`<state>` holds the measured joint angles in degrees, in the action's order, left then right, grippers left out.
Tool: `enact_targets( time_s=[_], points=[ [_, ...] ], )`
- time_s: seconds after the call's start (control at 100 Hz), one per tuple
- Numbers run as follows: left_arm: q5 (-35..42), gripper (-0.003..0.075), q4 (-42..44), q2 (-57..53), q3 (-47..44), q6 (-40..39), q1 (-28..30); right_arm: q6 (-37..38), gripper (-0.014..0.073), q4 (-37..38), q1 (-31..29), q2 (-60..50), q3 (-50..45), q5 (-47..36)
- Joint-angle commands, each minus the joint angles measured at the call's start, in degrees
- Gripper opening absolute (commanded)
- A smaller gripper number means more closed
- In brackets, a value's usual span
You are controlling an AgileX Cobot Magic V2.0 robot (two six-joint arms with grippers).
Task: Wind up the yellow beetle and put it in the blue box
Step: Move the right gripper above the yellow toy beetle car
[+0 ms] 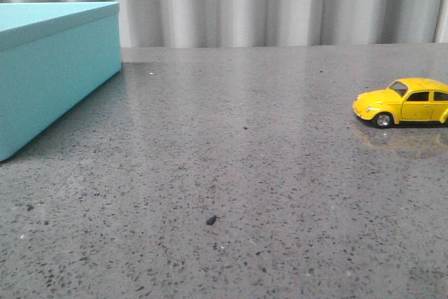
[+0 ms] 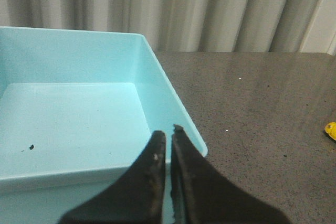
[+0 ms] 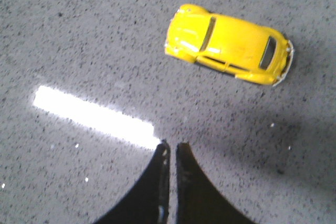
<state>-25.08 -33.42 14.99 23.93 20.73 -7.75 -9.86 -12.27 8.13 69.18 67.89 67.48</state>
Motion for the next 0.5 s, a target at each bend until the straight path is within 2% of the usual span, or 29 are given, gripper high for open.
enact_targets(
  time_s=[0.0, 0.49],
  points=[
    [3.63, -0.0021, -0.90, 0.99, 2.15, -0.05, -0.46, -0.19, -0.0051, 0.83, 0.11, 0.50, 1.87, -3.21],
    [3.63, -0.0021, -0.90, 0.99, 2.15, -0.05, -0.46, -0.19, -0.0051, 2.89, 0.11, 8.24, 1.87, -9.71]
  ],
)
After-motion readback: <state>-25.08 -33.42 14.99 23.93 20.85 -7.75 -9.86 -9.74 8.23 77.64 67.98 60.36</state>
